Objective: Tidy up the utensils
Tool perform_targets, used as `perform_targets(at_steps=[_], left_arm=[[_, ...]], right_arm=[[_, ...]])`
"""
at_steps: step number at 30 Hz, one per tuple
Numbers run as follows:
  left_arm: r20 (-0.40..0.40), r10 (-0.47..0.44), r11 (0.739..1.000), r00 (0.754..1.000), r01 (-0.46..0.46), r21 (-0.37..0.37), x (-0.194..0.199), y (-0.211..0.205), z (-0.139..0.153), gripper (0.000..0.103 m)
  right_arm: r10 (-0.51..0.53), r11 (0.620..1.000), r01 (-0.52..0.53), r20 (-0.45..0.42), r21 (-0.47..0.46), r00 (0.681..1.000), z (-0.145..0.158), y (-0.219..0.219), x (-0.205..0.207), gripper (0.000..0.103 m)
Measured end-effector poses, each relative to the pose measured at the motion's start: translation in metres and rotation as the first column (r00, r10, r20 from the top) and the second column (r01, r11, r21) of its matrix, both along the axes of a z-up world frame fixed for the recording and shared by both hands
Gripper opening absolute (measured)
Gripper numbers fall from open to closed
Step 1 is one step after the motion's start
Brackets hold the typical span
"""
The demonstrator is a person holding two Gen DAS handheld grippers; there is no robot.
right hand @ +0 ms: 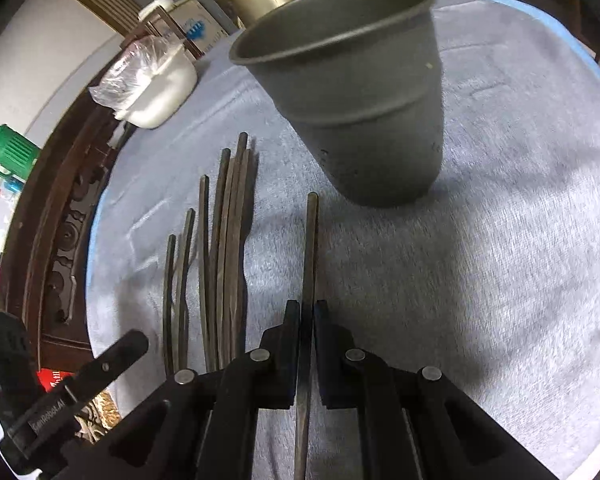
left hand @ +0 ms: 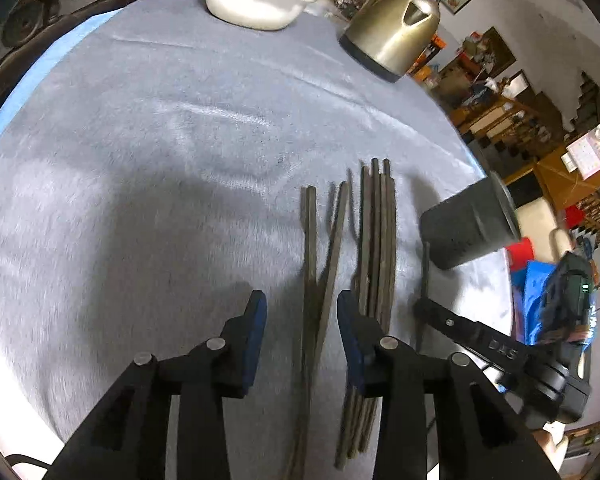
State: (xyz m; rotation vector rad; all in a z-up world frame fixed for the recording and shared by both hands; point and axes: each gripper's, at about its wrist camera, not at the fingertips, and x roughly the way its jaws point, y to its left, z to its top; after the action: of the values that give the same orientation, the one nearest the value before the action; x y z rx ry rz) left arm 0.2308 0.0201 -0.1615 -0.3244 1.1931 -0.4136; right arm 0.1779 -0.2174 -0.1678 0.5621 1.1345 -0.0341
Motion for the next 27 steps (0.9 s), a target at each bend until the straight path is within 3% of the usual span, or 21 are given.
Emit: perform_targets(at_steps=[3, 5, 9, 15, 18, 21, 27], left_arm=[[-0.059, 0.01, 1.0, 0.998, -0.011, -0.021, 0.011, -0.004, -0.01, 0.035], [-0.058, 0.016, 1.0, 0.998, -0.016, -0.005, 0.016, -0.006, -0.01, 0.034], [-0.099, 0.001, 1.0, 0.995, -0.001, 0.004, 0.025, -0.018, -0.017, 0.008], [-0.065, -0.007, 1.0, 0.998, 0.007, 0.005, 0.029, -0.012, -0.007, 0.007], [-0.022, 0.005, 1.0, 1.0, -0.006, -0.017, 0.021, 0.0, 0.012, 0.007], [0.079, 0.004, 1.0, 0.997, -0.002, -0.027, 0.011, 0.006, 0.044, 0.007], [0.299, 0.005, 0.997, 0.954, 0.019, -0.08, -0.016, 0.008, 0.115, 0.007]], right_arm=[[-0.017, 1.0, 0.017, -0.024, 0.011, 1.0, 0.0, 0.0, 0.009, 0.01], [-0.016, 1.0, 0.016, -0.022, 0.003, 1.0, 0.0, 0.002, 0.014, 0.01], [0.03, 0.998, -0.031, -0.01, -0.052, 0.999, 0.003, 0.009, 0.021, 0.008], [0.069, 0.997, -0.066, 0.068, -0.043, 0.995, 0.019, 0.011, 0.018, 0.008], [0.094, 0.995, -0.09, 0.146, -0.038, 0.985, 0.037, 0.009, 0.01, 0.007], [0.11, 0.994, -0.113, 0.251, -0.002, 0.962, 0.059, 0.006, 0.001, 0.007], [0.085, 0.996, -0.093, 0.466, -0.005, 0.881, 0.115, -0.007, -0.017, 0.007]])
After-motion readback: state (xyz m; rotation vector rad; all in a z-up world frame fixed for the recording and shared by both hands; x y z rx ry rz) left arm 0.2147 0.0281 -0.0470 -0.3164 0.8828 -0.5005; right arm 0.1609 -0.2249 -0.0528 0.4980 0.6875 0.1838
